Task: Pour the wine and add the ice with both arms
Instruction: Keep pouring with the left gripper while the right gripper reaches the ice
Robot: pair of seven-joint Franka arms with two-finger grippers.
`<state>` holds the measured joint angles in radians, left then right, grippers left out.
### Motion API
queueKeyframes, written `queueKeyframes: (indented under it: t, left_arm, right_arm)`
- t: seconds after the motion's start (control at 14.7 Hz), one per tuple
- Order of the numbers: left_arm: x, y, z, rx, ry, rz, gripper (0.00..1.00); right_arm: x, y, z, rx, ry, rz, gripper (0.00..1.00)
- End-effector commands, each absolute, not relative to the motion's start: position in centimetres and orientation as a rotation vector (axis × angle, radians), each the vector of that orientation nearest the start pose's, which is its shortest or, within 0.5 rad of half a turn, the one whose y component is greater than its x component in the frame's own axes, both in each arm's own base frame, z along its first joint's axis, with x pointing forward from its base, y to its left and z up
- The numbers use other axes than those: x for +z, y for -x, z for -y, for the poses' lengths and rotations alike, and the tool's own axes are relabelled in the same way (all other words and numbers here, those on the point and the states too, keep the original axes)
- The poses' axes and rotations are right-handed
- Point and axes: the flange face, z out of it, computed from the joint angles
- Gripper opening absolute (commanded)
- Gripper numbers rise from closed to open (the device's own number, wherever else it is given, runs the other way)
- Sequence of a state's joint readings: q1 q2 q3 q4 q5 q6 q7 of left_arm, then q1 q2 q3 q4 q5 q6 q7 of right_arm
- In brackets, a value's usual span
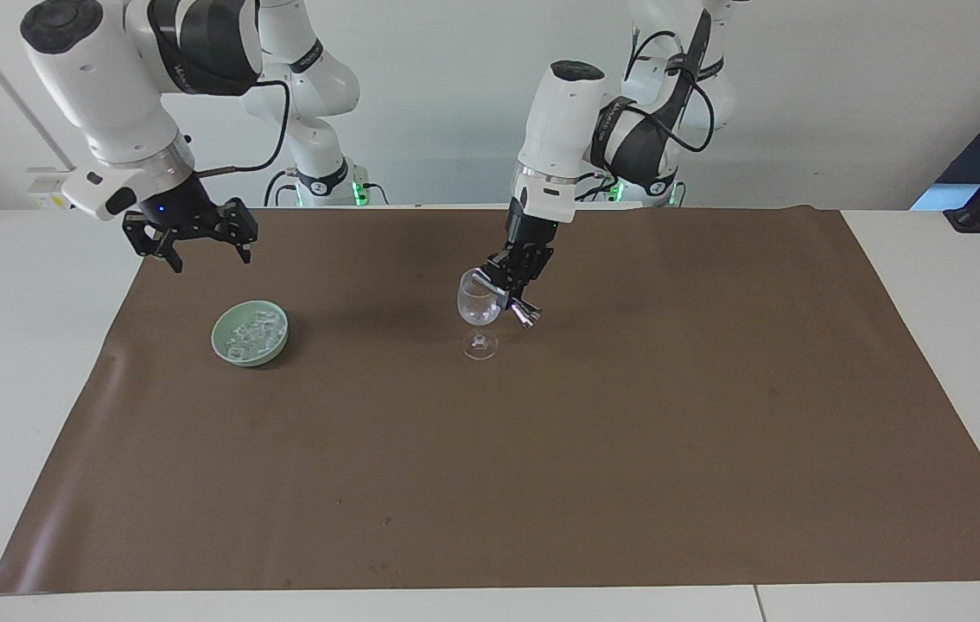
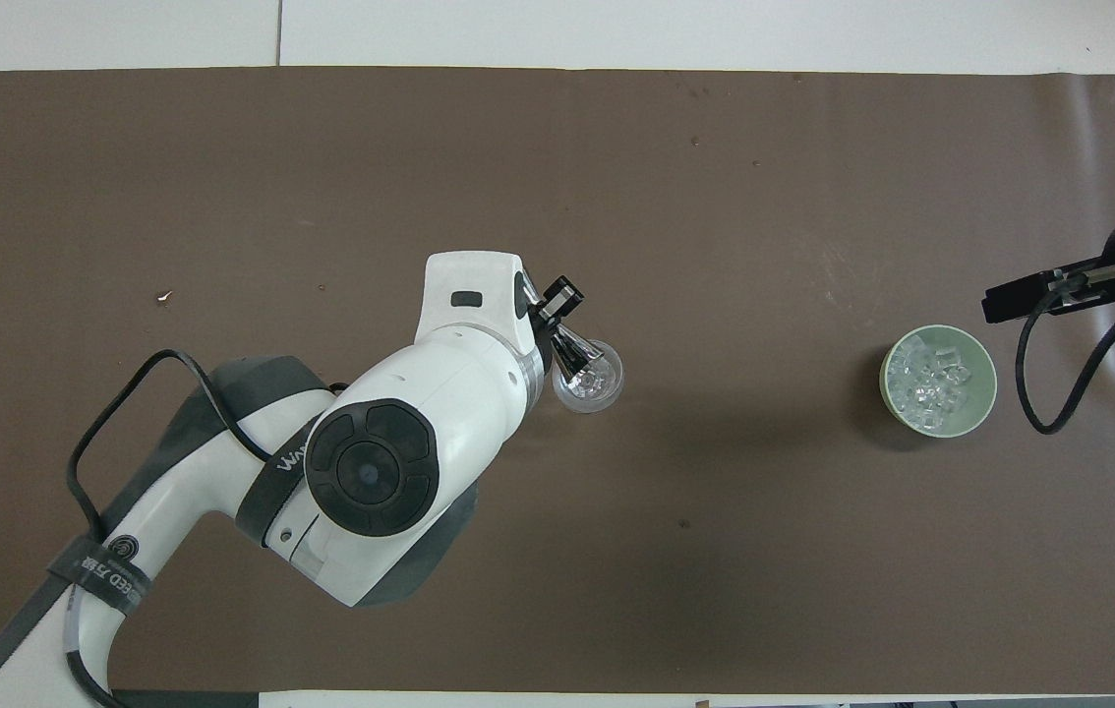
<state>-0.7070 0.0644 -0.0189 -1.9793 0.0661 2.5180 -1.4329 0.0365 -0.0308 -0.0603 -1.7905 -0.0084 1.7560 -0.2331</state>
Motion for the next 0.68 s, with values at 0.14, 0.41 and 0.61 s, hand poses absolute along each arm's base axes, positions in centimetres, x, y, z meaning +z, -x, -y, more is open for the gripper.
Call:
queueKeyframes:
  t: [0.14,0.41,0.61]
  left_arm:
    - [49.1,-45.6,41.2,-0.528,3.292,1.096,0.00]
    - [48.8,-44.7,42.0,-0.550,3.290,1.026,0.00]
    - [48.8,-45.1,41.5,-0.546,3.277,1.036,0.00]
  right_arm:
    - [48.4,-55.5,2.7,0.013,3.094,0.465,1.00]
    - [42.1,-54.2,2.9,-0.024,3.091,0.527,1.00]
    - [39.9,-53.4,4.6,-0.013,3.082,0.571,1.00]
